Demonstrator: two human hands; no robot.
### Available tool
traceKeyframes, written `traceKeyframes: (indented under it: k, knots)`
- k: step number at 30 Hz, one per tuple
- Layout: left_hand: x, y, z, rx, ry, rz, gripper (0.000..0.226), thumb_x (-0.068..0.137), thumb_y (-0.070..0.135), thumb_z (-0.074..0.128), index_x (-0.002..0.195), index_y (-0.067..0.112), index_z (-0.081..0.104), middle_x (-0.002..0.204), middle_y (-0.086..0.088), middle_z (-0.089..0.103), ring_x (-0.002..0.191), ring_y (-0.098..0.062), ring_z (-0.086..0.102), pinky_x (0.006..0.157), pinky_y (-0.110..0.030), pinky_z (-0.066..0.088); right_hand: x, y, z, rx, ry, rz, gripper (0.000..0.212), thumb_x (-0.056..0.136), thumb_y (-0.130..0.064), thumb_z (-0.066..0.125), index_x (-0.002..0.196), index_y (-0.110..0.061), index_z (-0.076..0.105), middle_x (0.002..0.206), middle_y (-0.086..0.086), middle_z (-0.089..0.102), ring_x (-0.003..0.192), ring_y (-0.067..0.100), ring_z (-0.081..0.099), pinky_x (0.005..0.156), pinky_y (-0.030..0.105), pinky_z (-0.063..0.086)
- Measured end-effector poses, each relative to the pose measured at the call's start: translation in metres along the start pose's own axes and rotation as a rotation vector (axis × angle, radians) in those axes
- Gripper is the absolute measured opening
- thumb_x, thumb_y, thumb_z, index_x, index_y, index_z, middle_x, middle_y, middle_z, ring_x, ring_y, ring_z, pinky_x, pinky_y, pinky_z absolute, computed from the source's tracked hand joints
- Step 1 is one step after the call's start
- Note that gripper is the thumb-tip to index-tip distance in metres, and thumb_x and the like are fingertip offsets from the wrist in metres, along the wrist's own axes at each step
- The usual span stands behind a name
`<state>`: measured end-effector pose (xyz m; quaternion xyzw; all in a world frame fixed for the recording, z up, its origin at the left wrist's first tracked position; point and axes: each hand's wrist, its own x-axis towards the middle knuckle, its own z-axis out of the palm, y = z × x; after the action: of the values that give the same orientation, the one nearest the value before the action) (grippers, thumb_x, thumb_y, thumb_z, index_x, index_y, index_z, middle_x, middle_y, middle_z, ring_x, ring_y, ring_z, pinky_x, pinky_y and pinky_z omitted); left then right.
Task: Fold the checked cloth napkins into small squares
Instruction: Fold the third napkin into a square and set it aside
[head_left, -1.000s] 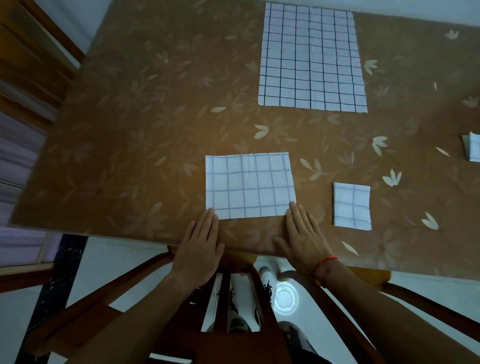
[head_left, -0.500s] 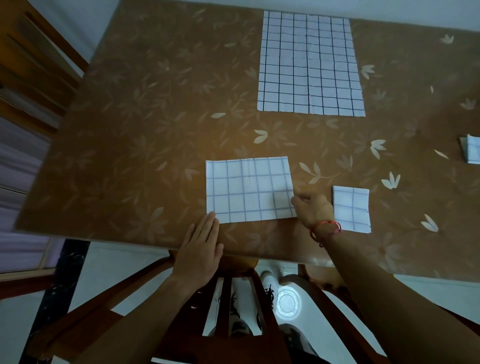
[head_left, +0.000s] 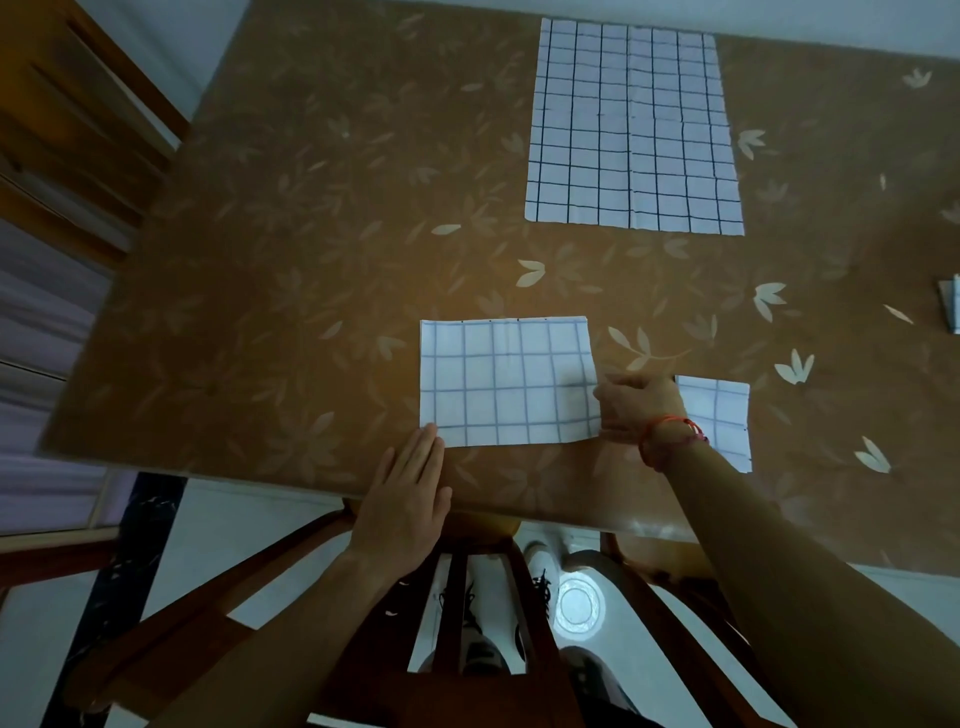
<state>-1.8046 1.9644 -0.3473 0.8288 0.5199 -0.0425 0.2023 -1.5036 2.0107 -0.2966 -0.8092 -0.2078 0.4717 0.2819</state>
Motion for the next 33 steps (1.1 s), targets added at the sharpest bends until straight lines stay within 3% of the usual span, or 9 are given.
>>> traceKeyframes:
  k: [5,12,17,20,22,24,28,33]
  knots:
    - [0.000,-0.001,0.000,-0.009,-0.015,0.003,0.067,0.095,0.044,0.008,0.155,0.013,0.011,0.163,0.001,-0.002,0.149,-0.009,-0.009,0.121,-0.037,0.005,-0.004,-0.003,-0.003,-0.158,-0.020,0.000,0.014,0.078,-0.013,0.072,0.089,-0.006,0.069,0.068,0.013,0.064,0.055,0.024,0.060,0.047,0.026,0.047]
    - [-0.001,0.001,-0.004,-0.024,-0.012,0.003,0.067,0.095,0.044,0.008,0.154,0.012,0.016,0.163,0.000,0.002,0.149,-0.010,-0.004,0.120,-0.037,0.006,-0.003,-0.006,-0.004,-0.141,-0.038,0.094,0.018,0.079,-0.020,0.073,0.074,-0.006,0.064,0.060,0.007,0.056,0.046,0.016,0.049,0.039,0.019,0.033]
    - [0.000,0.001,-0.006,-0.029,-0.024,-0.005,0.069,0.094,0.046,0.006,0.154,0.013,0.016,0.163,0.002,0.000,0.149,-0.009,-0.006,0.120,-0.036,0.002,0.002,-0.011,0.001,-0.144,-0.037,0.044,0.021,0.080,-0.028,0.073,0.072,-0.011,0.063,0.057,0.004,0.054,0.047,0.015,0.049,0.039,0.019,0.035]
    - [0.002,0.003,-0.008,-0.022,-0.026,-0.010,0.071,0.093,0.047,0.005,0.154,0.014,0.016,0.163,0.003,0.001,0.149,-0.008,-0.006,0.120,-0.035,0.001,0.006,-0.013,0.004,-0.136,-0.059,-0.004,0.010,0.080,-0.019,0.072,0.084,-0.014,0.065,0.060,0.000,0.054,0.051,0.013,0.049,0.034,0.016,0.037]
    - [0.002,0.004,-0.011,-0.032,-0.019,-0.013,0.071,0.092,0.047,0.006,0.153,0.013,0.021,0.163,0.001,0.005,0.149,-0.010,-0.001,0.119,-0.035,0.000,0.005,-0.012,0.004,-0.118,-0.080,-0.017,0.009,0.079,-0.010,0.072,0.076,-0.015,0.064,0.059,-0.002,0.053,0.052,0.012,0.048,0.029,0.010,0.034]
    - [0.002,0.007,-0.014,-0.042,-0.006,-0.013,0.069,0.094,0.047,0.014,0.152,0.011,0.025,0.162,-0.003,0.012,0.149,-0.014,0.006,0.120,-0.036,0.004,0.003,-0.008,0.003,-0.112,-0.080,-0.022,0.021,0.078,-0.008,0.072,0.065,-0.018,0.060,0.055,-0.002,0.052,0.050,0.013,0.047,0.028,0.009,0.032]
    - [0.006,0.021,-0.019,-0.047,0.100,0.013,0.058,0.092,0.032,0.058,0.142,0.007,0.041,0.152,-0.014,0.035,0.141,-0.028,0.030,0.115,-0.044,0.030,-0.007,-0.002,0.000,-0.070,-0.082,0.056,0.017,0.079,-0.016,0.072,0.068,-0.007,0.063,0.053,0.007,0.053,0.045,0.019,0.047,0.040,0.021,0.039]
    - [0.022,0.058,-0.015,-0.074,0.107,0.058,0.061,0.087,0.030,0.065,0.140,0.007,0.044,0.146,-0.016,0.043,0.137,-0.030,0.039,0.112,-0.041,0.034,-0.026,0.010,0.003,0.116,-0.143,0.167,0.020,0.076,-0.019,0.073,0.078,-0.001,0.065,0.043,0.008,0.056,0.045,0.024,0.053,0.045,0.025,0.042]
